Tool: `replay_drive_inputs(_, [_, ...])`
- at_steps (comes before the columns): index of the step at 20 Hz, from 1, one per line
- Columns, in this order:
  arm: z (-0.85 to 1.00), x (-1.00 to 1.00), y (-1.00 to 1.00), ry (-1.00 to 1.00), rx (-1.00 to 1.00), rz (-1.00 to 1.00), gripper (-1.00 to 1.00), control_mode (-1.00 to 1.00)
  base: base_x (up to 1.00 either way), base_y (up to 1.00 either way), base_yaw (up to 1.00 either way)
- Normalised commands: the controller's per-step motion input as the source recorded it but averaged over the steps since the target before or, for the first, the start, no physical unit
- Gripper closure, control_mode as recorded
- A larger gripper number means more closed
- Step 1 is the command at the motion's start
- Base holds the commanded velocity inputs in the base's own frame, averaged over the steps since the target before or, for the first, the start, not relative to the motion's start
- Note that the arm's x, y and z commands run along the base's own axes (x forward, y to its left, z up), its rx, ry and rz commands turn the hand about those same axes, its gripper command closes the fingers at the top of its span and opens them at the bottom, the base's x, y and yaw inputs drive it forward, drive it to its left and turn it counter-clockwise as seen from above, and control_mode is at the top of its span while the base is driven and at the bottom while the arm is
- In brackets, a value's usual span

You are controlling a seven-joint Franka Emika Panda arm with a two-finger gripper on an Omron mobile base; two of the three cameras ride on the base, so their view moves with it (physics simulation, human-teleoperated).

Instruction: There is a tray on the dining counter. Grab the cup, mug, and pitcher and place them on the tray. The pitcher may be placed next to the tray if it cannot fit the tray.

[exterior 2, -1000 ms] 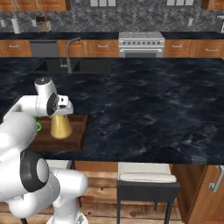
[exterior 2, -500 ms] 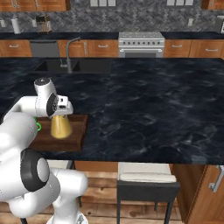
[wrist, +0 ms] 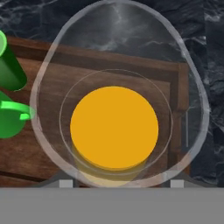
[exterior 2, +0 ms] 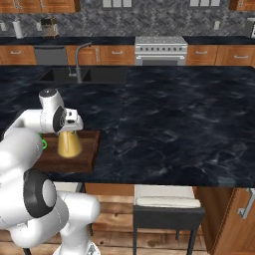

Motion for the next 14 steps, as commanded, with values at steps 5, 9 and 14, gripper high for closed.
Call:
replay_drive_inputs(5, [0.0,0.0,0.0,0.0,0.0,0.0,-1.0,-1.0,0.0,0.0,0.0])
replay_drive_inputs(9, [0.0,0.0,0.0,0.0,0.0,0.0,-1.0,-1.0,0.0,0.0,0.0])
replay_drive_inputs(14, [0.0,0.0,0.0,0.0,0.0,0.0,-1.0,-1.0,0.0,0.0,0.0])
